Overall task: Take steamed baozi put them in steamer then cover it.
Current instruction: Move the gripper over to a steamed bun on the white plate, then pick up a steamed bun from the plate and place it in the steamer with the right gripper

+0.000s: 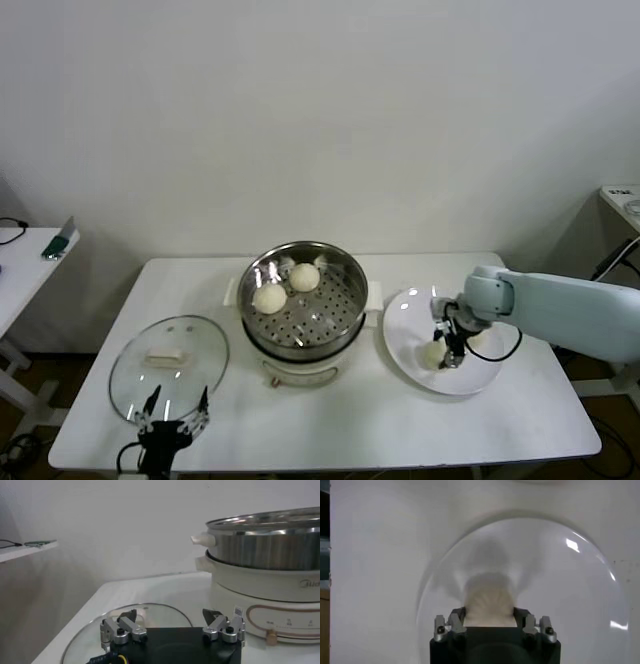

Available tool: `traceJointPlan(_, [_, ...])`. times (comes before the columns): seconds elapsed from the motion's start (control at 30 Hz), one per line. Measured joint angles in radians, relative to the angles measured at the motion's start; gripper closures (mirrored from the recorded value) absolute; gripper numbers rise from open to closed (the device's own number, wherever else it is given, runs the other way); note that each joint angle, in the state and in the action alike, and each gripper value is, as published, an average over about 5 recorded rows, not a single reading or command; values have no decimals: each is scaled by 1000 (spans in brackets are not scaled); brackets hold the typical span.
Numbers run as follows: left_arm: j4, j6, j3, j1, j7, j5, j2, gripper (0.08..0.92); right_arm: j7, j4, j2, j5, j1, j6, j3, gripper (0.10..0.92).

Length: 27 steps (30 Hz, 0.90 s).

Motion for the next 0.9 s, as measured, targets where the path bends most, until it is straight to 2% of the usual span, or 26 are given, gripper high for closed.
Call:
traceJointPlan(0.27, [-3, -1, 1, 2, -1, 0, 1, 177, -95, -27, 26, -42, 121, 92, -29, 381])
traceJointPlan(0.53, [-4, 0, 5, 1, -1, 5, 1, 177, -227, -38, 110, -59, 360, 317, -25, 381])
traceJointPlan(0.9, [-8, -4, 3, 6, -1, 0, 5, 177, -284, 115, 305, -113, 527, 530, 24, 380])
